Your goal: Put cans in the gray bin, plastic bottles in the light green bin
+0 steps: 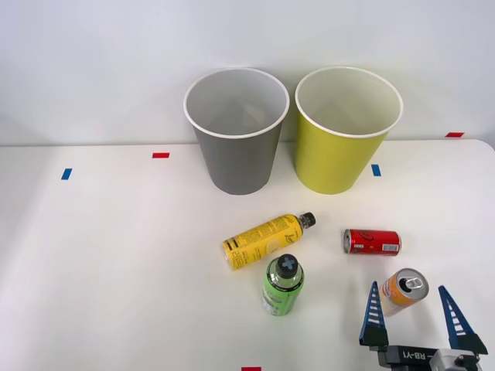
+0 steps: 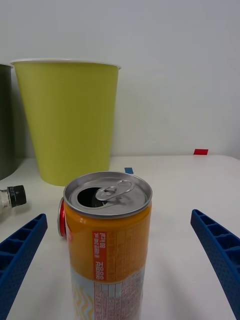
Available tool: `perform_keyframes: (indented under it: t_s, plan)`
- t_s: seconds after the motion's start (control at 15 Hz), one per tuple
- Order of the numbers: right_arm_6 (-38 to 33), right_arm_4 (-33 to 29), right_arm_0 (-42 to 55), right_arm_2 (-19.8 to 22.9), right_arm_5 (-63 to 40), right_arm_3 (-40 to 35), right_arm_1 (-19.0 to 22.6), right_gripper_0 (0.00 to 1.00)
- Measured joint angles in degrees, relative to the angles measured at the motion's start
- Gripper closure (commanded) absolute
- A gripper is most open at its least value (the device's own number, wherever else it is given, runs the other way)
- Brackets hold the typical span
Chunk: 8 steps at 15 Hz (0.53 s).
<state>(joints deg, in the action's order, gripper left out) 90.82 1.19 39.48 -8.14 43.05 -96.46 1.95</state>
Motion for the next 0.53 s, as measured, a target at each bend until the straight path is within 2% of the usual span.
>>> perform_keyframes:
  t_s: [0.33,0.53]
  plan:
    - [-0.26,0.41,-4.64,2.11,1.70,5.40,0.71,0.00]
    - [-0.30,0.48,-4.80,2.18,2.14,5.58,1.20,0.35]
